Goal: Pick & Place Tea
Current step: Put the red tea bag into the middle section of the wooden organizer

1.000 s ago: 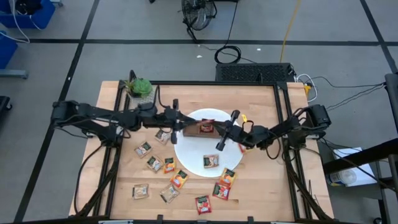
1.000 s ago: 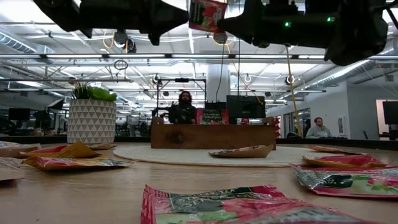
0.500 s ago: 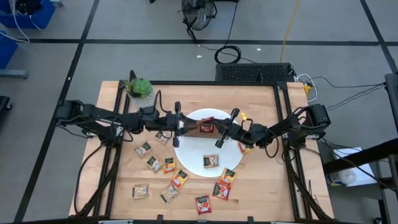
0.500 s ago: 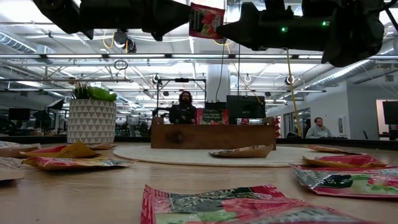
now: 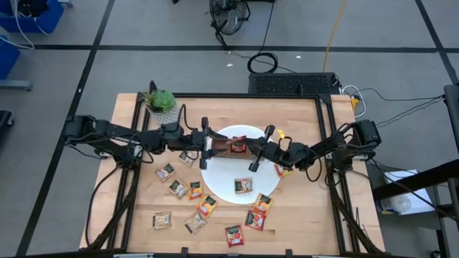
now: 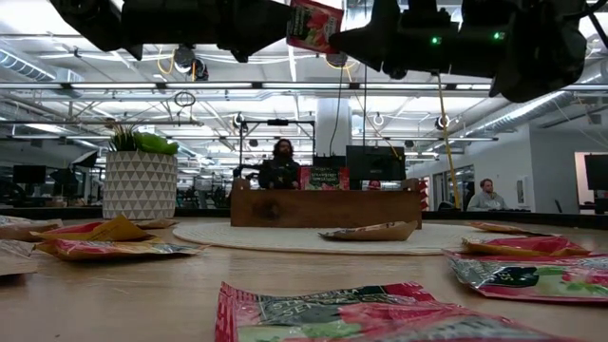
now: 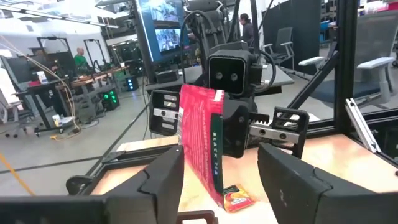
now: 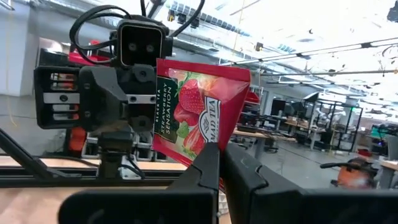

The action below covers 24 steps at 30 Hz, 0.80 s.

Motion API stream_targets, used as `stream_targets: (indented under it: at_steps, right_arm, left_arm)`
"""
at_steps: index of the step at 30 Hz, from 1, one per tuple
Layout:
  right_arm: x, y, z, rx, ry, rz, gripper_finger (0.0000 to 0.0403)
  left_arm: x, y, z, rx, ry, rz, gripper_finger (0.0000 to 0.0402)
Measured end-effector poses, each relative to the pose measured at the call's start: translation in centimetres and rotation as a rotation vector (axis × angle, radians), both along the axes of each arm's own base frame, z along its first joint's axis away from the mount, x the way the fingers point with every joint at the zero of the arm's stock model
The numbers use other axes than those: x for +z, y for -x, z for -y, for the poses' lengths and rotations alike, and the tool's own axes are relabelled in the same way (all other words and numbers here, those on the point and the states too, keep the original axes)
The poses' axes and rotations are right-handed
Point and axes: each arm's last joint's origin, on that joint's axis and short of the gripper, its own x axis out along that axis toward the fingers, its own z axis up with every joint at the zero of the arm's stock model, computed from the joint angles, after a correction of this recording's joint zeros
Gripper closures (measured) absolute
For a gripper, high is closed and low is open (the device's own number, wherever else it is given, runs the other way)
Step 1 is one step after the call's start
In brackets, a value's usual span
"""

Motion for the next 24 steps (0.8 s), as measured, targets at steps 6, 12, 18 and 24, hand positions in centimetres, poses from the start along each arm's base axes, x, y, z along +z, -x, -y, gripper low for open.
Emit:
stream_targets:
  at_steps: [6, 12, 18, 24]
  right_arm:
    - [0.24, -0.23, -0.15, 0.06, -0.013, 0.019, 0.0403]
    - [0.4, -0.64, -0.2, 0.059, -0.011, 0.002, 0.0403]
    - [0.31, -0.68, -0.2, 0.059, -0.011, -0.008, 0.0403]
    - [0.26, -0.69, -0.13, 0.048, -0.008, -0.016, 0.0403]
  left_arm:
    - [0.01, 0.0, -0.2, 0.049, 0.003, 0.001, 0.0195]
    - [0.04, 0.02, -0.5, 0.08, 0.01, 0.003, 0.0195]
    - [0.04, 0.02, -0.5, 0.081, 0.006, 0.004, 0.0195]
    - [0.08, 0.01, -0.27, 0.073, 0.005, 0.008, 0.0195]
